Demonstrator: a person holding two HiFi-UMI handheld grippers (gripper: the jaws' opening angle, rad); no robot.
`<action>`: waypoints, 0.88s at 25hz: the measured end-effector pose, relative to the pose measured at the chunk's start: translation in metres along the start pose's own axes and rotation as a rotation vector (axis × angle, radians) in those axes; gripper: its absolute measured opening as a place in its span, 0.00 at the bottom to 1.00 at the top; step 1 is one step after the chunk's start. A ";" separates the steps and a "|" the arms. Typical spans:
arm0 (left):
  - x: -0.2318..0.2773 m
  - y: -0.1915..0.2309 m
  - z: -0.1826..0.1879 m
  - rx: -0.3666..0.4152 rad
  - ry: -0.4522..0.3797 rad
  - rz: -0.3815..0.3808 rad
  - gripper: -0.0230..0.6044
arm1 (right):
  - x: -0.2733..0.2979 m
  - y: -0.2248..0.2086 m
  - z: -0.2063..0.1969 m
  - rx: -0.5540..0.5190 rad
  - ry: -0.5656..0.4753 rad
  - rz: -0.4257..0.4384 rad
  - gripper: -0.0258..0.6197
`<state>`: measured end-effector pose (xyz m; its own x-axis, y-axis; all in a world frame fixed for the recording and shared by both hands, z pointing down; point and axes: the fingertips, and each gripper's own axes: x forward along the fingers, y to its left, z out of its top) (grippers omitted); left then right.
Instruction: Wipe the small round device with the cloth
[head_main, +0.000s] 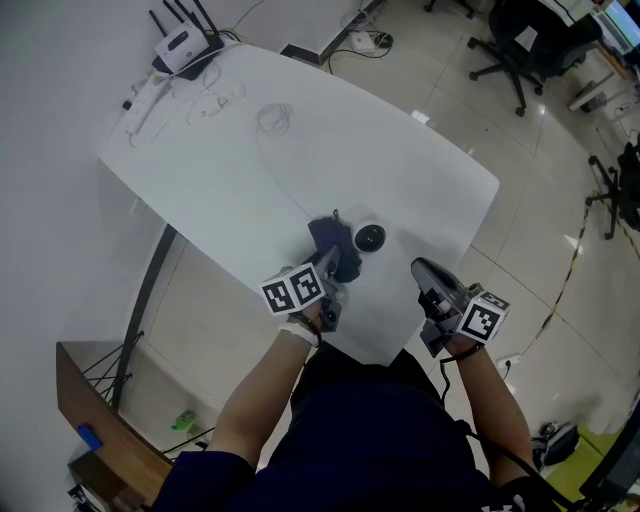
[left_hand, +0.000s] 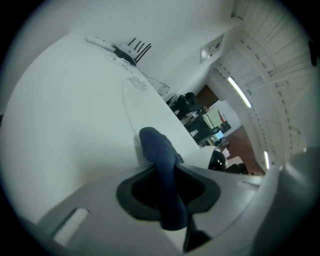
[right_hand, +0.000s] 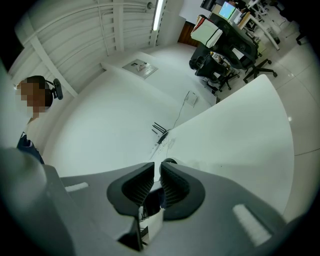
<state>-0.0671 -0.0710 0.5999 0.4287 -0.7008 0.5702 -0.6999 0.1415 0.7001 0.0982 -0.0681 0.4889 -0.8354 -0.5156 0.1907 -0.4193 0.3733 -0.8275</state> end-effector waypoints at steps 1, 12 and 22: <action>-0.001 0.001 0.000 0.021 0.006 0.030 0.17 | -0.001 0.000 0.001 0.002 -0.006 0.000 0.11; -0.055 -0.110 0.042 0.126 -0.178 -0.166 0.17 | -0.031 -0.001 -0.006 0.026 -0.050 -0.020 0.11; -0.032 -0.117 0.019 0.080 -0.185 -0.159 0.17 | -0.023 -0.001 -0.005 0.033 -0.033 -0.024 0.11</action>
<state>-0.0096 -0.0788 0.4916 0.4306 -0.8267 0.3622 -0.6780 -0.0314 0.7344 0.1164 -0.0533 0.4881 -0.8127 -0.5497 0.1931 -0.4265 0.3357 -0.8399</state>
